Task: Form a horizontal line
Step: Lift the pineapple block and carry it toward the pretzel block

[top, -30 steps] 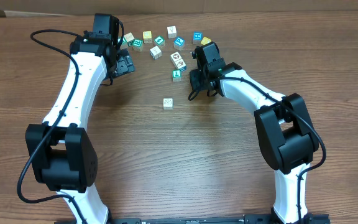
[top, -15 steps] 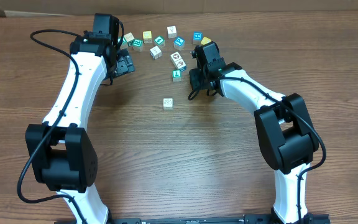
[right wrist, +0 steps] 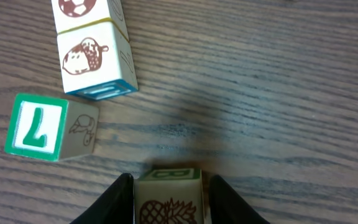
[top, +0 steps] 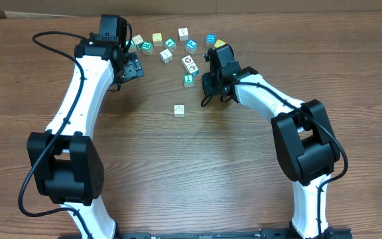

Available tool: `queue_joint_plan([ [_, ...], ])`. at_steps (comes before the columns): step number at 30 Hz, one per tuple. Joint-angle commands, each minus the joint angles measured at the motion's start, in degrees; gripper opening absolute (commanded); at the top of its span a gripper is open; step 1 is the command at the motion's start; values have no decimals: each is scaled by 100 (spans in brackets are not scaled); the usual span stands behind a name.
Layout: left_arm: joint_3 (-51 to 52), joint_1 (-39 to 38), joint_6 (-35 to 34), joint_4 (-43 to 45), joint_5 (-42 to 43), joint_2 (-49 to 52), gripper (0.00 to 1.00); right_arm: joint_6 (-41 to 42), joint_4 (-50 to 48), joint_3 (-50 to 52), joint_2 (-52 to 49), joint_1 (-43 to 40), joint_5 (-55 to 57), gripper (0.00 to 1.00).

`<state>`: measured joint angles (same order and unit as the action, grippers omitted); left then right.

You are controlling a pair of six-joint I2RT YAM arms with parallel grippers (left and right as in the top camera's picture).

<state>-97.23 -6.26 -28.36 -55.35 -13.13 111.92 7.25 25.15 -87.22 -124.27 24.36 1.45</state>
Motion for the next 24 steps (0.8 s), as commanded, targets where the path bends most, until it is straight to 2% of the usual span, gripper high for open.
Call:
queue_joint_plan([
  [1, -136, -13, 7, -9, -79, 74, 100, -7, 22, -81, -28, -20, -26, 35],
  [11, -136, -13, 7, -9, -79, 74, 100, -4, 109, -94, -26, -20, -24, 33],
  [14, -136, -13, 7, -9, -79, 74, 100, -4, 136, -103, 11, -20, -24, 27],
  [24, -136, -13, 7, -9, -79, 74, 100, 188, 551, -103, 697, -20, -24, 23],
])
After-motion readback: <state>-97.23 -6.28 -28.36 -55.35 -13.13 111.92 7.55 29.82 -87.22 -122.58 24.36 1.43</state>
